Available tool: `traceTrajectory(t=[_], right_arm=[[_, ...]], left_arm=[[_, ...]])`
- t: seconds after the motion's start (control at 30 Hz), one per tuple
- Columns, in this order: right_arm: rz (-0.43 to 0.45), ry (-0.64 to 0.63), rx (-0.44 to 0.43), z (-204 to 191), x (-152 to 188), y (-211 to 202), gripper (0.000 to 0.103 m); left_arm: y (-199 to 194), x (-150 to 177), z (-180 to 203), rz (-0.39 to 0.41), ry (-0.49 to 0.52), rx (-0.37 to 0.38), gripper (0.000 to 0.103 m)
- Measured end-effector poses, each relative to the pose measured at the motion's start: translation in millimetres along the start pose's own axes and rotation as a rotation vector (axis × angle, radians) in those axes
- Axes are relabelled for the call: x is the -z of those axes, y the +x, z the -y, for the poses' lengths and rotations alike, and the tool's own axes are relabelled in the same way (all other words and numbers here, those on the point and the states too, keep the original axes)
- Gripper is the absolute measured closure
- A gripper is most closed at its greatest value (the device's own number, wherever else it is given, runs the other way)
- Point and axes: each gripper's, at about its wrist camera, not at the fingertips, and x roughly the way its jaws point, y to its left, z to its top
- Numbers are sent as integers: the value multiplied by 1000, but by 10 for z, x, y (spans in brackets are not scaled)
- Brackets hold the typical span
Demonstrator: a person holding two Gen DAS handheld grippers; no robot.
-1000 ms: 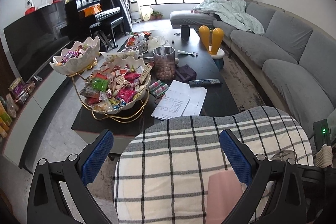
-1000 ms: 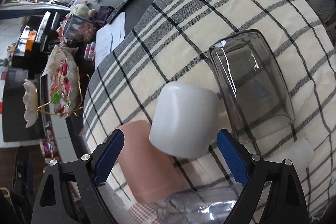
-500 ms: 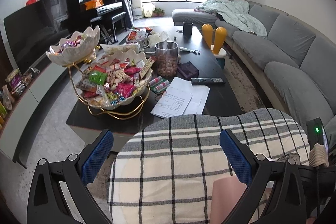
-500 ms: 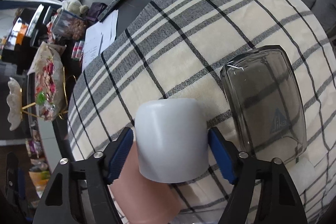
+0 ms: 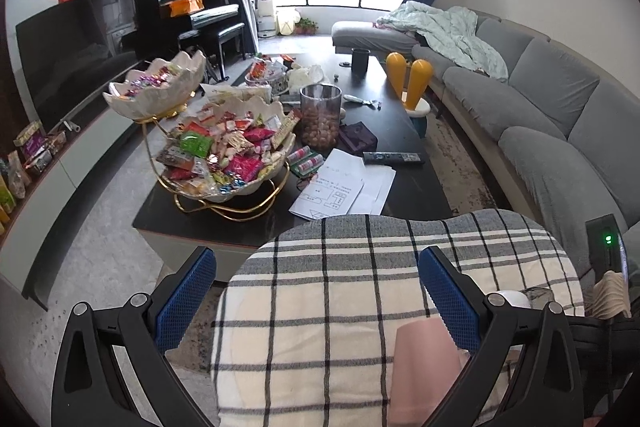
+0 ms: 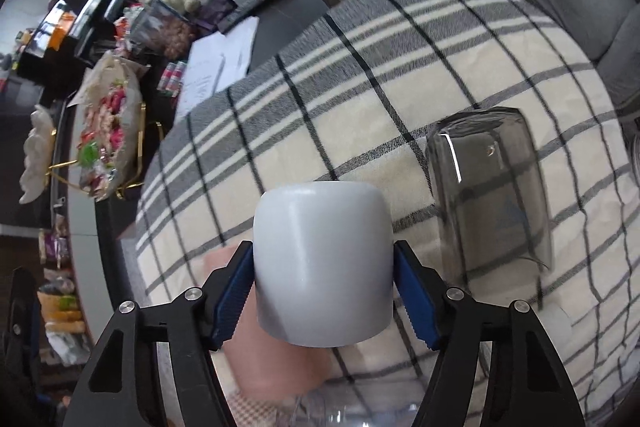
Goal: Flip cup upside down
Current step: 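Lift the white cup with the right tool and pass it to the left tool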
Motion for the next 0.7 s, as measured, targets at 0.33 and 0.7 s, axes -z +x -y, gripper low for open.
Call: traceTrajectory(t=[0.33,0.7], right_arm=[[-67,-206,-5,-87,852,-550,35],[-203,-366,18,86,2035,-490,35]], left_arm=[[-942,522,-148,2,-41,-54,0],[-1636,1613,-394,-79,-87,-128,0]])
